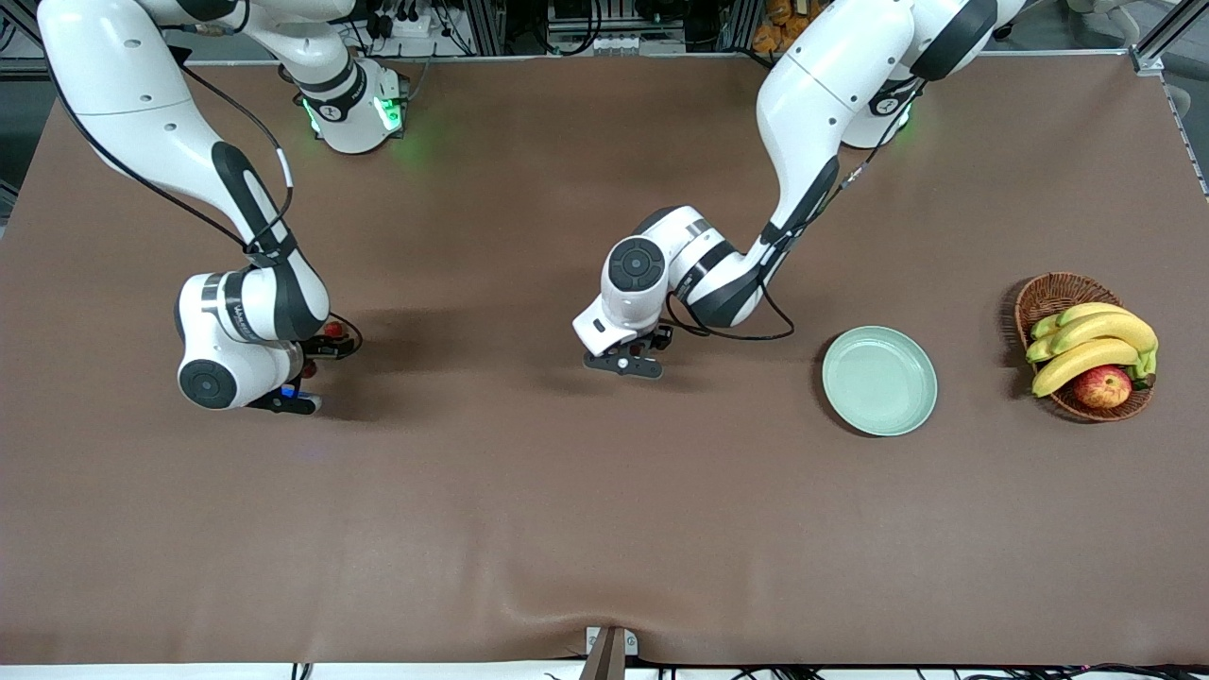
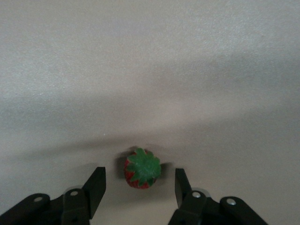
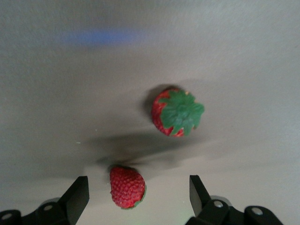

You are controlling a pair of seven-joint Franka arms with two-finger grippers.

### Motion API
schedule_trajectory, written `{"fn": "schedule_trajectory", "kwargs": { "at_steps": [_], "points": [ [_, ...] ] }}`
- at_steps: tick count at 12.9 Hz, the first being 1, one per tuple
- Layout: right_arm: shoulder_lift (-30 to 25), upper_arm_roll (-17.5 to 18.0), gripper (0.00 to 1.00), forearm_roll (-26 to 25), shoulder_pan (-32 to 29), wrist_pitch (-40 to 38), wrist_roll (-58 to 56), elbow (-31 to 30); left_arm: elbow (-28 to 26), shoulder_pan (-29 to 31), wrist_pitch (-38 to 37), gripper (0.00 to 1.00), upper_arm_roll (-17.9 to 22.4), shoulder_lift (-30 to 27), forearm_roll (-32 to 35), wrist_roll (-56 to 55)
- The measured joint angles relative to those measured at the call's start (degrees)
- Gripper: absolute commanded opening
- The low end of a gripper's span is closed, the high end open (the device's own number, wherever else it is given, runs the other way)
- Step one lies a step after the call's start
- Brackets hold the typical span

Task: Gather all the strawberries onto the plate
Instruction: 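Grasp the middle strawberry with the left gripper while the right gripper grasps another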

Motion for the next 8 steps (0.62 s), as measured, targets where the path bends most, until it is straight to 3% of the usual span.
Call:
{"fn": "schedule_trajectory", "kwargs": {
  "at_steps": [1,2,3,4,7,8],
  "points": [
    [0.0,0.1,0.82,0.0,0.0,-0.6,0.0,-0.1,0.0,0.0,0.2,0.51,0.0,0.3,0.0,0.0],
    [0.0,0.3,0.74,0.0,0.0,-1.1,0.0,-0.1,0.0,0.0,0.3,0.37,0.0,0.6,0.2,0.0],
    [0.0,0.3,0.69,0.0,0.0,-1.2,0.0,-0.1,0.0,0.0,0.4,0.15,0.0,0.7,0.5,0.0],
    [0.0,0.4,0.64,0.0,0.0,-1.3,0.0,-0.1,0.0,0.0,0.5,0.00,0.0,0.7,0.8,0.0],
    [0.1,0.5,0.47,0.0,0.0,-1.3,-0.1,-0.2,0.7,0.3,0.5,0.00,0.2,0.5,1.5,0.0],
    [0.2,0.5,0.30,0.0,0.0,-1.3,-0.1,-0.2,0.9,0.9,-0.1,0.00,0.3,-0.2,1.6,-0.1]
  ]
}}
